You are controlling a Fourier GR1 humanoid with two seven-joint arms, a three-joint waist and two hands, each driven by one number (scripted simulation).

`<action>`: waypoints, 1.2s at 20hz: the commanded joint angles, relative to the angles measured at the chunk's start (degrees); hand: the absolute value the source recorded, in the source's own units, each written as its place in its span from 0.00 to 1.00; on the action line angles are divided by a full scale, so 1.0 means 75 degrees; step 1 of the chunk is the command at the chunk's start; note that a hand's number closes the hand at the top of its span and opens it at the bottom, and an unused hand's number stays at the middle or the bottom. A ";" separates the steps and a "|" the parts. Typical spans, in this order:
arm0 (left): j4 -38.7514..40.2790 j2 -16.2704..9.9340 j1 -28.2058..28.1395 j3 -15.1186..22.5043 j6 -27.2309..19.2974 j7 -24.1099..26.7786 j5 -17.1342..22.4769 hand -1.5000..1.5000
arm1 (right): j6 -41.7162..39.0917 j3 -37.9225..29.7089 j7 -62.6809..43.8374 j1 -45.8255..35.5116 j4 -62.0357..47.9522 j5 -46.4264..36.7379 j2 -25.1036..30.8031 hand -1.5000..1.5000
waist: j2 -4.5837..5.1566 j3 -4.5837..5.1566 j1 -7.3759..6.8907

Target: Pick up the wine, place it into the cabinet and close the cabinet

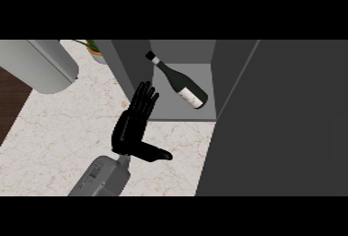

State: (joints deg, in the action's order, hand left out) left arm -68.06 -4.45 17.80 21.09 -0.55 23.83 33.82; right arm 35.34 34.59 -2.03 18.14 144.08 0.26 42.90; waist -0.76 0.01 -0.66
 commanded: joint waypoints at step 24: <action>-0.2305 -0.2610 -0.2517 -0.1927 0.1547 0.0010 0.1063 0.00 | -0.2317 0.2109 -0.0425 -0.0418 0.1626 0.0105 0.0650 1.00 | 0.0077 0.0023 0.0053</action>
State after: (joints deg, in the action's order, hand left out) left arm -85.68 -22.48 -0.34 9.05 9.33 23.99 40.20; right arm 18.08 46.25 0.71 16.33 143.63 0.82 50.51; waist -0.35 0.16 -0.25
